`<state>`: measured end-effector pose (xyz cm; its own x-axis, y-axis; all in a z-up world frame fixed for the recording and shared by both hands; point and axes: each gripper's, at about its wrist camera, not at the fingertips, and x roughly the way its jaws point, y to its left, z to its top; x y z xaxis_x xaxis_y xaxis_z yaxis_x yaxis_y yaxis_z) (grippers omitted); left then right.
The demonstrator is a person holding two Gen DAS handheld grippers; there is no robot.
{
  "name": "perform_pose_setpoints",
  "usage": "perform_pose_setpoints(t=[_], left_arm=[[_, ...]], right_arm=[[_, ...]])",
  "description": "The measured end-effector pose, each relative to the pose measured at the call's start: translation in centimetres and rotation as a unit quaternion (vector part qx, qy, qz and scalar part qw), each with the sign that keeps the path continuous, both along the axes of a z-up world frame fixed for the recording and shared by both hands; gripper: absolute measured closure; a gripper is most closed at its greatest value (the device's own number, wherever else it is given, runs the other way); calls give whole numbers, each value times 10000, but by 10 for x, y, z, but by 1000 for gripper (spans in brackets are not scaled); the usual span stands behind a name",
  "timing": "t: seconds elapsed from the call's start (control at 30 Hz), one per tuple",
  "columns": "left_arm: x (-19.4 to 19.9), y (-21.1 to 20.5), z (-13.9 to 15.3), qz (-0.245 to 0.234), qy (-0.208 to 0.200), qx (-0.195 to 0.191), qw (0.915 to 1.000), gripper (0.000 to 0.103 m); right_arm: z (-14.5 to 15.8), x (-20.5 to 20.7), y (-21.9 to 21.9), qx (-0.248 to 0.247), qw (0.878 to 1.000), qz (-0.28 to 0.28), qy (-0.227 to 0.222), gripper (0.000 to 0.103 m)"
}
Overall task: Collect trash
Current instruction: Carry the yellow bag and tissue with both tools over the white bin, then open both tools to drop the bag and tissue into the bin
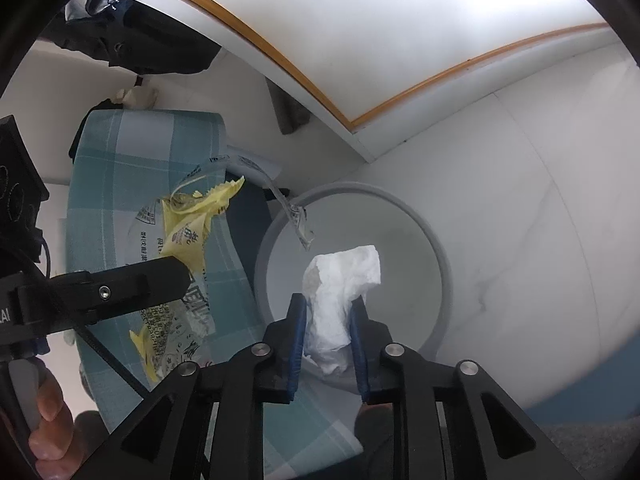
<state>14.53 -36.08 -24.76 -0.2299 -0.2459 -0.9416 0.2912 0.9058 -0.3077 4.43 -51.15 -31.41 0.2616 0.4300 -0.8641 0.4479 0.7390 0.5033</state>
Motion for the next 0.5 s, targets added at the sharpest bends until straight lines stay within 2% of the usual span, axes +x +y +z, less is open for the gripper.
perform_pose_setpoints(t=[0.03, 0.07, 0.1, 0.5], left_arm=[[1, 0, -1, 15, 12, -9, 10000, 37], [2, 0, -1, 16, 20, -9, 10000, 34], [2, -1, -2, 22, 36, 2, 10000, 32], [1, 6, -1, 117, 335, -351, 9988, 25]], right_arm=[[-3, 0, 0, 33, 10000, -34, 78, 55], [-5, -1, 0, 38, 9999, -55, 154, 48], [-6, -2, 1, 42, 9998, -59, 193, 46], [23, -13, -13, -366, 9985, -363, -178, 45]])
